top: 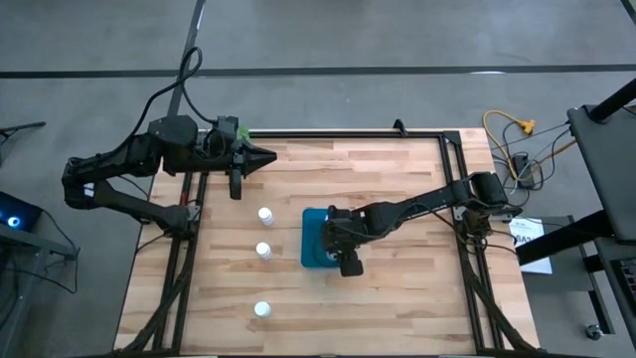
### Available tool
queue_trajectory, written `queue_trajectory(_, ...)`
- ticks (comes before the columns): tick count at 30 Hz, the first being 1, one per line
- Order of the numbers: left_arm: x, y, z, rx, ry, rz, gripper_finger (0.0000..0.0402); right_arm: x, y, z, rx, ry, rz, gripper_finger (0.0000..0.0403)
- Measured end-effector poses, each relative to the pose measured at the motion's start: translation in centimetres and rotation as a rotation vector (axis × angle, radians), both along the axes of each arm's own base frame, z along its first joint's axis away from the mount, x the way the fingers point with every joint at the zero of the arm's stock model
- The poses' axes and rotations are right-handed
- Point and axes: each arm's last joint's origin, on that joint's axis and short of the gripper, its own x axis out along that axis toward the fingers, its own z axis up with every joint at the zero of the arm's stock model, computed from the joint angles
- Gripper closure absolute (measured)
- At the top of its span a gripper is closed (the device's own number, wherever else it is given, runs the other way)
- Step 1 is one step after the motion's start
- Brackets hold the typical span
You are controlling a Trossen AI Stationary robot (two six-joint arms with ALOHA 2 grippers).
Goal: Pick and place pill bottles into a basket
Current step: Put the white medicine bottle into the blue bin
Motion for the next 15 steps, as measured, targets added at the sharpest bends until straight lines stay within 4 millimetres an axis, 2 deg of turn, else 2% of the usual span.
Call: queue_trajectory(15, 0.0, -0.02, -0.01, -0.002, 0.001, -0.007, 0.0391, 0.16, 0.03, 0.13, 0.01, -0.015, -0.015, 0.0191)
